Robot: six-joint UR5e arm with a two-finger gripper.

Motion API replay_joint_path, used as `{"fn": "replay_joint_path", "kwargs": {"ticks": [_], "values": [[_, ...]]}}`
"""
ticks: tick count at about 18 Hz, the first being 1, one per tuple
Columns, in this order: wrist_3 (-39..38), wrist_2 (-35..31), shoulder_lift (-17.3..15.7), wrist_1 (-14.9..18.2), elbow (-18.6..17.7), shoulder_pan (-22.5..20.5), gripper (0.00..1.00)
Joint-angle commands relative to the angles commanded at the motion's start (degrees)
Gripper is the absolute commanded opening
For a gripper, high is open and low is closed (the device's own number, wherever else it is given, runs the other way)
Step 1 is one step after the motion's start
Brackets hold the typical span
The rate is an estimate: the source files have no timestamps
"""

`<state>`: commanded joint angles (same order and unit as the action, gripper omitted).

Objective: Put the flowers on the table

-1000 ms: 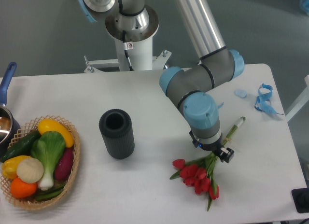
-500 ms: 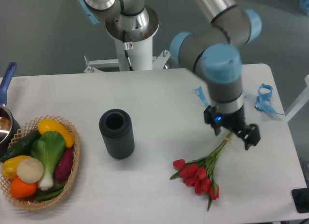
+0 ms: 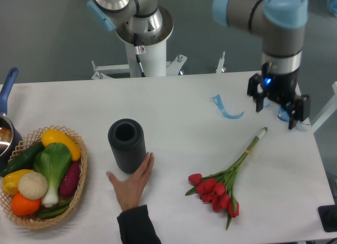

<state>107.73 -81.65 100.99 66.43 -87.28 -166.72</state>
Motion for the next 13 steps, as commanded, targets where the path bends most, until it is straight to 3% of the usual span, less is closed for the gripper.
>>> {"fn": "replay_joint_path", "kwargs": {"ticks": [6,13], "values": [[15.0,3.3,-2.2,5.9,0.2,-8.7,1.0],[18.2,3.5,-2.7,6.8,0.0,-10.7,1.0]]}}
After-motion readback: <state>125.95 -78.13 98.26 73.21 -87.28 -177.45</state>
